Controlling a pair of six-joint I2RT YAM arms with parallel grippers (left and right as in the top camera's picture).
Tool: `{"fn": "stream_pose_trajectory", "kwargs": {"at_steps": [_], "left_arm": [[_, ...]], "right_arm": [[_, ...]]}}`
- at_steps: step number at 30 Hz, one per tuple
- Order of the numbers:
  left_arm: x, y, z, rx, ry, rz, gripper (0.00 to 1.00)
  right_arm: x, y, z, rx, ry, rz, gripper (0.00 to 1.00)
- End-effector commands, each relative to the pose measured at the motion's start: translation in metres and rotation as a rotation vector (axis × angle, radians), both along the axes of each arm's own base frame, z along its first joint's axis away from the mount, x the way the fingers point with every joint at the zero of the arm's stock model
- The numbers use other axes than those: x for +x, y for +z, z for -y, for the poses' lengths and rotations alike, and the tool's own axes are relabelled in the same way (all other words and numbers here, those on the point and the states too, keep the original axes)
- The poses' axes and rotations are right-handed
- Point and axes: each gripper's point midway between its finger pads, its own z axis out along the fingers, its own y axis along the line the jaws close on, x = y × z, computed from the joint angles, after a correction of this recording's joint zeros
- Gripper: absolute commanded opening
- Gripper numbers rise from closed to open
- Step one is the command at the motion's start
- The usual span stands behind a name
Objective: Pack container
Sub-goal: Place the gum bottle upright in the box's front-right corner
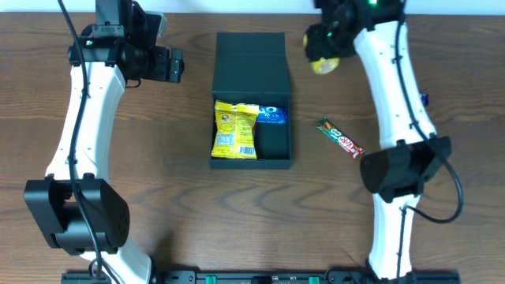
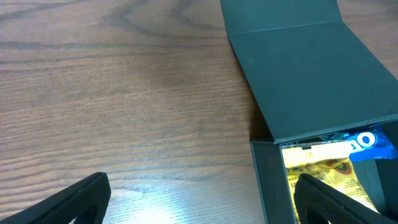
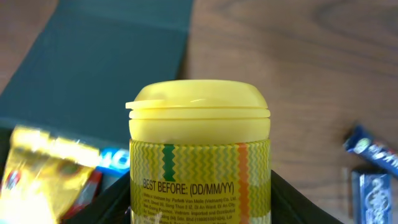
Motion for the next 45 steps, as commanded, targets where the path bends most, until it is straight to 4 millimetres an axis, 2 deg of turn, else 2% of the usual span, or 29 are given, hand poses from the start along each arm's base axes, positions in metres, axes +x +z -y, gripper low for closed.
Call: {"fn": "stream_pose_trajectory", "kwargs": {"at_steps": [1, 5, 9, 10, 13, 17, 19, 21, 31, 39, 40, 41, 42, 43, 45], "left_arm": [[0.001, 0.020, -0.002, 0.003, 0.006, 0.047, 0.95], [0.000, 0.020, -0.002, 0.005, 0.002, 0.043, 0.95], [0.002, 0.021, -0.002, 0.013, -0.010, 0.054, 0.95], [0.002, 0.021, -0.002, 0.013, -0.010, 0.057, 0.95], [0.002, 0.021, -0.002, 0.012, -0.010, 0.057, 0.95], [0.002, 0.021, -0.002, 0.013, -0.010, 0.054, 0.95], [0.001, 0.020, -0.002, 0.013, -0.010, 0.048, 0.95], [-0.001, 0.019, -0.002, 0.013, -0.010, 0.043, 0.96], [-0.004, 0.017, -0.002, 0.013, -0.010, 0.027, 0.95], [-0.004, 0.017, -0.002, 0.013, -0.010, 0.027, 0.95], [-0.004, 0.017, -0.003, 0.013, -0.010, 0.027, 0.95], [-0.004, 0.017, -0.003, 0.013, -0.010, 0.027, 0.95], [-0.004, 0.017, -0.002, 0.013, -0.010, 0.027, 0.95], [-0.004, 0.017, -0.003, 0.013, -0.010, 0.027, 0.95], [-0.004, 0.017, -0.003, 0.013, -0.010, 0.027, 0.95]], "right_arm": [[-0.021, 0.016, -0.012, 0.005, 0.064, 0.001, 0.01], [-0.054, 0.024, -0.012, 0.039, 0.057, -0.011, 0.02], [-0.092, 0.010, -0.010, 0.042, 0.013, -0.013, 0.02], [-0.100, 0.001, -0.018, 0.054, -0.022, -0.018, 0.02], [-0.116, -0.030, -0.059, 0.129, -0.116, -0.051, 0.01], [-0.132, -0.059, -0.104, 0.162, -0.087, -0.056, 0.01], [-0.138, -0.069, -0.117, 0.149, -0.107, -0.039, 0.01], [-0.141, -0.075, -0.114, 0.116, -0.174, -0.026, 0.01], [-0.141, -0.099, -0.115, 0.090, -0.279, -0.053, 0.01], [-0.136, -0.122, -0.117, 0.055, -0.251, -0.073, 0.01], [-0.136, -0.123, -0.118, 0.052, -0.239, -0.070, 0.04], [-0.135, -0.124, -0.118, 0.048, -0.229, -0.069, 0.18], [-0.135, -0.124, -0.119, 0.047, -0.223, -0.067, 0.50], [-0.134, -0.123, -0.119, 0.048, -0.220, -0.063, 0.64], [-0.131, -0.122, -0.121, 0.050, -0.196, -0.050, 0.85]]}}
